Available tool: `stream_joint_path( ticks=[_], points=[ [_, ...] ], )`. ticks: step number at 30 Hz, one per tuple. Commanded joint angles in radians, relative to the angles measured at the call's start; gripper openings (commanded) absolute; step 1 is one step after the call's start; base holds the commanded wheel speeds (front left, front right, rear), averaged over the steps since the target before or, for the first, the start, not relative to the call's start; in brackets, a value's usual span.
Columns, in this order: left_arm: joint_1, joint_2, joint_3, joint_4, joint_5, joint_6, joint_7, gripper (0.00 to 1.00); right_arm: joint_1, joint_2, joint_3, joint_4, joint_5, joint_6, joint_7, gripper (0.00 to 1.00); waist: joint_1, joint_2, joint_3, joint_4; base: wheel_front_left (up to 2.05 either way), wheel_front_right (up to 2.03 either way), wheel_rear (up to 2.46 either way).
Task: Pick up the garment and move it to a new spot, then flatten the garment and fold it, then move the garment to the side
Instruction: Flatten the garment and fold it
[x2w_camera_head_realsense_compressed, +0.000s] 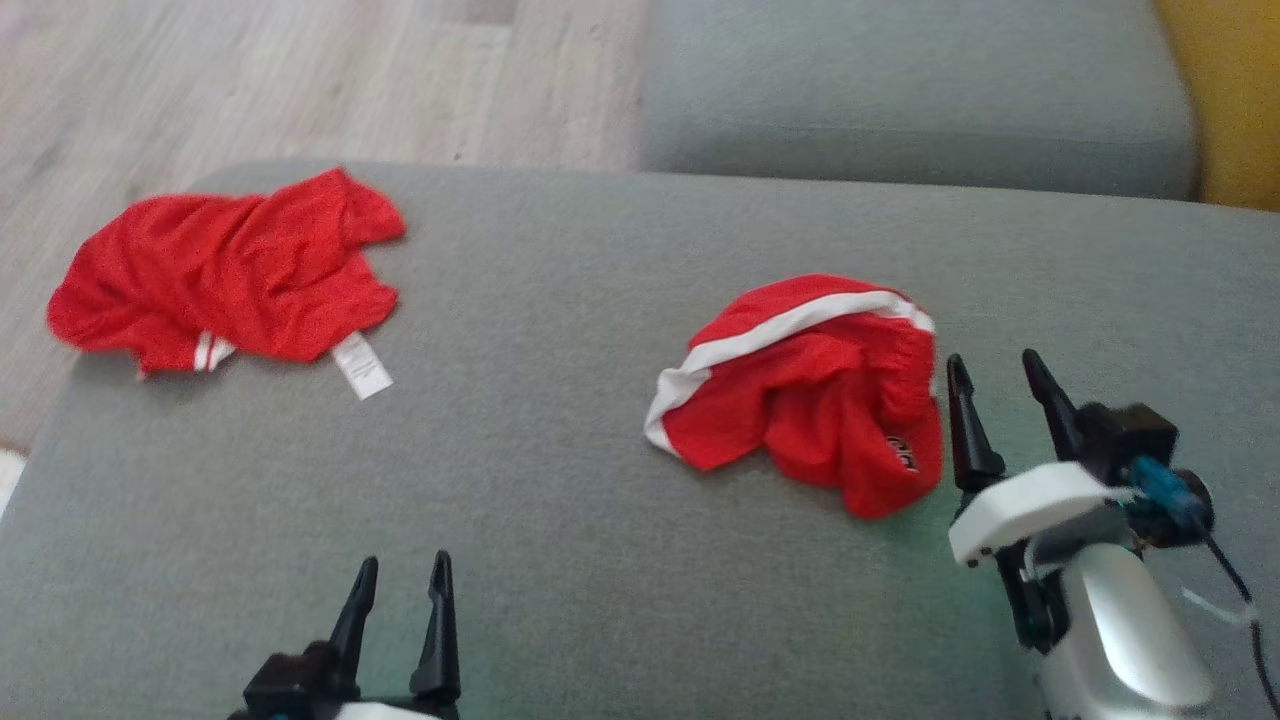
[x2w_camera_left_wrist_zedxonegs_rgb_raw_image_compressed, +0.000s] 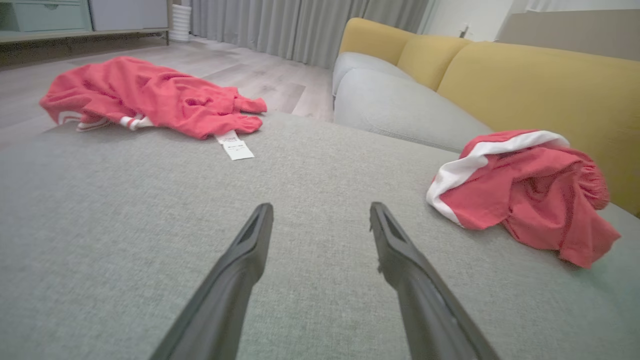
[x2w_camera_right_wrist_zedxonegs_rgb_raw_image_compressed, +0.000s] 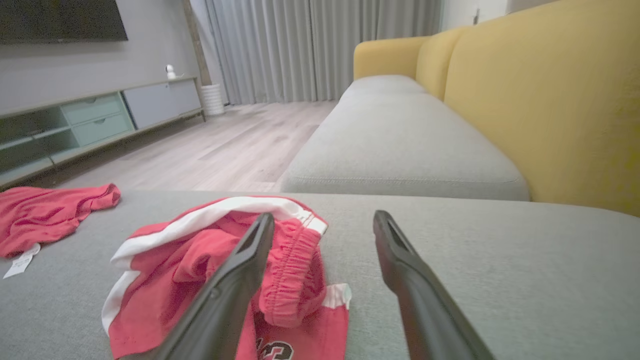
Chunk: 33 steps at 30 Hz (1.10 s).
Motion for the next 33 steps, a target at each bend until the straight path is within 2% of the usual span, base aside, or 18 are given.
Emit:
stream_joint_path(
  ticks=[1,10,11,12,13,14,20,27,33],
  points=[
    [-0.057,-0.006,0.024,-0.025,0.008,-0.001,-0.012,1.00,-0.048,-0.006,0.027,-0.008,-0.004,0.008,0.005,1.00,-0.0001,0.0000,0.032,0.036,0.00,0.00,0.00],
    [-0.096,-0.018,0.027,-0.014,0.014,-0.006,-0.012,1.00,-0.201,-0.006,0.012,0.242,0.008,0.008,0.040,1.00,-0.0001,0.0000,0.106,0.115,0.00,0.00,0.00],
    [-0.098,-0.019,0.030,-0.013,0.015,-0.006,-0.012,1.00,-0.213,-0.006,0.023,0.257,0.018,0.008,0.032,0.65,-0.0001,0.0000,0.108,0.117,0.00,0.00,0.00],
    [-0.099,-0.020,0.033,-0.012,0.015,-0.007,-0.012,1.00,-0.224,-0.006,0.035,0.268,0.030,0.008,0.021,0.40,-0.0001,0.0000,0.109,0.118,0.00,0.00,0.00],
    [-0.099,-0.021,0.036,-0.012,0.016,-0.006,-0.012,1.00,-0.235,-0.006,0.048,0.275,0.038,0.008,0.010,0.07,-0.0001,0.0000,0.109,0.118,0.00,0.00,0.00],
    [-0.098,-0.022,0.040,-0.011,0.017,-0.006,-0.012,1.00,-0.246,-0.006,0.060,0.276,0.042,0.008,-0.004,0.00,-0.0001,0.0000,0.107,0.115,0.00,0.00,0.00],
    [-0.088,-0.026,0.053,-0.006,0.024,-0.007,-0.012,1.00,-0.301,-0.006,0.156,0.205,0.121,0.008,-0.055,0.00,-0.0001,0.0000,0.075,0.085,0.00,0.00,0.00],
    [-0.067,-0.022,0.061,-0.002,0.026,-0.010,-0.012,1.00,-0.332,-0.006,0.322,0.021,0.263,0.008,-0.064,0.00,-0.0001,0.0000,0.015,0.036,0.00,0.00,0.00],
    [-0.057,-0.021,0.069,-0.009,0.024,-0.009,-0.012,1.00,-0.245,-0.006,0.358,-0.031,0.248,0.008,-0.028,0.00,-0.0001,0.0000,0.003,0.003,0.00,0.00,0.00]
  ],
)
